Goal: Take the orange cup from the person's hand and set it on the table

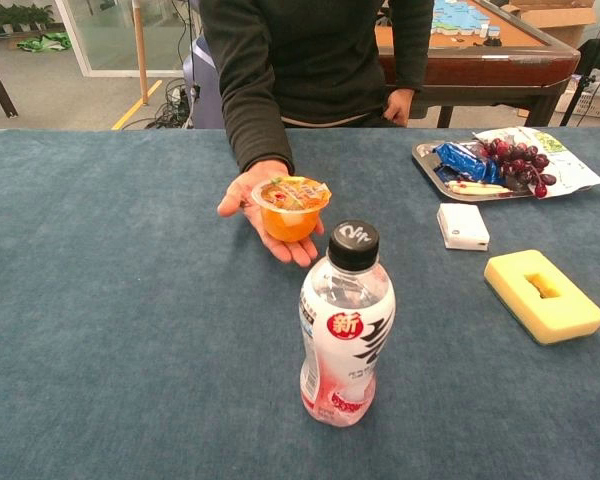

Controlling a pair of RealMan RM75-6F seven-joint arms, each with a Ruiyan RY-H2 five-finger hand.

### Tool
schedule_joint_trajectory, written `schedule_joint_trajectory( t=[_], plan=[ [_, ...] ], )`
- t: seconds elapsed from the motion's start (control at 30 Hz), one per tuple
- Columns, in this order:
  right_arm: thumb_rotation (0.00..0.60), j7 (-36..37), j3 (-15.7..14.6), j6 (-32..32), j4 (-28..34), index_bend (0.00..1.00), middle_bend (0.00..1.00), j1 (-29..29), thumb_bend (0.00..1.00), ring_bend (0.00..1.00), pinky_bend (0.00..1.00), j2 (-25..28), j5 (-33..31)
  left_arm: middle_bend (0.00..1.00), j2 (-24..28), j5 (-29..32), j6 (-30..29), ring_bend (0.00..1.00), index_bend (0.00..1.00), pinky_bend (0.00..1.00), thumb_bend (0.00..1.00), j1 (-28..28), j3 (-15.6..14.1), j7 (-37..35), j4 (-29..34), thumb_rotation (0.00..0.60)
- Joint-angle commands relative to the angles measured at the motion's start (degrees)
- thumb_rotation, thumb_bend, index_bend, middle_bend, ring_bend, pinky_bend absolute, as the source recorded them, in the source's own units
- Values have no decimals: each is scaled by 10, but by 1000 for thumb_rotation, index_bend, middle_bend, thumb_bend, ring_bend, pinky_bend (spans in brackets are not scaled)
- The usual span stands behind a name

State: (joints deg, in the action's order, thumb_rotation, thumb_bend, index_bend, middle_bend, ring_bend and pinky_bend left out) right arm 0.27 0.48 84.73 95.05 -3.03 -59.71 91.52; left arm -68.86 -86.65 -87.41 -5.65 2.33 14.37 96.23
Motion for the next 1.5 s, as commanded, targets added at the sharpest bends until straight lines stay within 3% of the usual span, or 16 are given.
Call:
schedule_joint_trajectory(
  t=[0.03, 0.63, 1.13, 1.5],
  plan=[
    [600, -2, 0, -4, 0, 0, 0, -2, 51, 0, 57, -1, -1, 0, 0, 1, 2, 0, 0, 0, 189, 0, 0, 0, 0, 600],
    [600, -3, 14, 23, -7, 0, 0, 0, 52, 0, 57, -2, -5, 0, 3, -17, 31, 0, 0, 0, 188, -30, 11, -49, -16, 600],
    [600, -34, 28, 32, 13, 0, 0, -8, 51, 0, 57, 6, -5, 0, 4, -103, 207, 0, 0, 0, 188, -232, 56, -242, -57, 600],
    [600, -41, 25, 27, 21, 0, 0, -5, 51, 0, 57, 12, -13, 0, -33, -115, 337, 0, 0, 0, 188, -383, 84, -258, -92, 600]
  ],
)
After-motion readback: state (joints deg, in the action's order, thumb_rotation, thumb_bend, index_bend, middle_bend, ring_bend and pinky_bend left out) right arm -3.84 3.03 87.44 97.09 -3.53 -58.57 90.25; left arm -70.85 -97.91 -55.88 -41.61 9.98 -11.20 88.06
